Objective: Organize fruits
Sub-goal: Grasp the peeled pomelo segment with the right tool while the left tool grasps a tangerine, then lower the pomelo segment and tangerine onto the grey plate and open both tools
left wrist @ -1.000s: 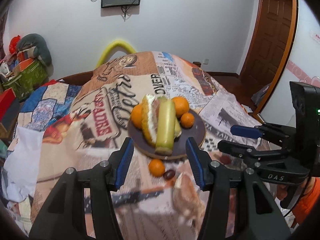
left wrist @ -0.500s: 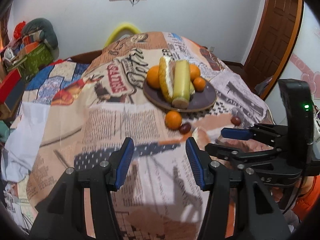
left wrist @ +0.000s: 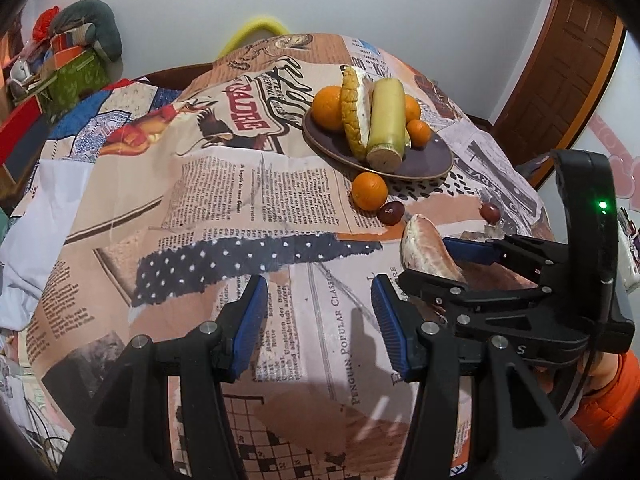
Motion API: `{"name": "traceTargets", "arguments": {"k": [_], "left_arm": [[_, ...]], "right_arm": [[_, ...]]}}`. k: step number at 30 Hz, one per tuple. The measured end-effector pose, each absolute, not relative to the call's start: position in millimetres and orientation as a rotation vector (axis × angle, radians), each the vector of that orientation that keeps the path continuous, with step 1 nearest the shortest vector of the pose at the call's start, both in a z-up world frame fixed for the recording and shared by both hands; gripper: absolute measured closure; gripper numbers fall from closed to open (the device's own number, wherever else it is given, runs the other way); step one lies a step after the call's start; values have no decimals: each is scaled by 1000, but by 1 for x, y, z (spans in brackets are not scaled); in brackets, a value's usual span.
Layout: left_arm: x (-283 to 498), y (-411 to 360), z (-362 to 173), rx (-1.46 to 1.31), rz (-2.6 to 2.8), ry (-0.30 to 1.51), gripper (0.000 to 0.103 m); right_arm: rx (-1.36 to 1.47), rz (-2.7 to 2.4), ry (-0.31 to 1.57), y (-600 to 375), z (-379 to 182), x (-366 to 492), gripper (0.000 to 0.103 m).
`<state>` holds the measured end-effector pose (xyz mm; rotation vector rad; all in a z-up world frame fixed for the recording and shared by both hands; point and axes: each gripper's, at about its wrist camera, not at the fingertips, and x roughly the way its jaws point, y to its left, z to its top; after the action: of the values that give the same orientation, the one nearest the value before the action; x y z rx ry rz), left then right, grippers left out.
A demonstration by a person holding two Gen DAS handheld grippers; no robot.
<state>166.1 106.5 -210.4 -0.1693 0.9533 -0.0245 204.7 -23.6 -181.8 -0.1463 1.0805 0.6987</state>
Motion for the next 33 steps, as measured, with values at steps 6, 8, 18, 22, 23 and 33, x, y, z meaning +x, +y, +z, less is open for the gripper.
{"name": "traceTargets", "arguments": {"k": [6, 8, 18, 22, 23, 33], "left_arm": [[175, 98, -211, -158, -40, 955, 49], [179, 95, -211, -155, -46, 956, 49], [218, 75, -210, -138, -79, 943, 49], [238, 70, -213, -136, -89, 944, 50], [242, 68, -214, -136, -91, 946, 51], [277, 64, -238, -142, -90, 1002, 62]], "right_arm": [[-131, 718, 1084, -36, -180, 207, 61], [-117, 719, 1083, -44, -178, 208, 61], [-53, 678, 986, -81, -148, 219, 61], [-42, 658, 942, -93, -137, 229, 61], [-37, 654, 936, -96, -136, 233, 61], [-3, 615, 928, -120, -141, 258, 61]]}}
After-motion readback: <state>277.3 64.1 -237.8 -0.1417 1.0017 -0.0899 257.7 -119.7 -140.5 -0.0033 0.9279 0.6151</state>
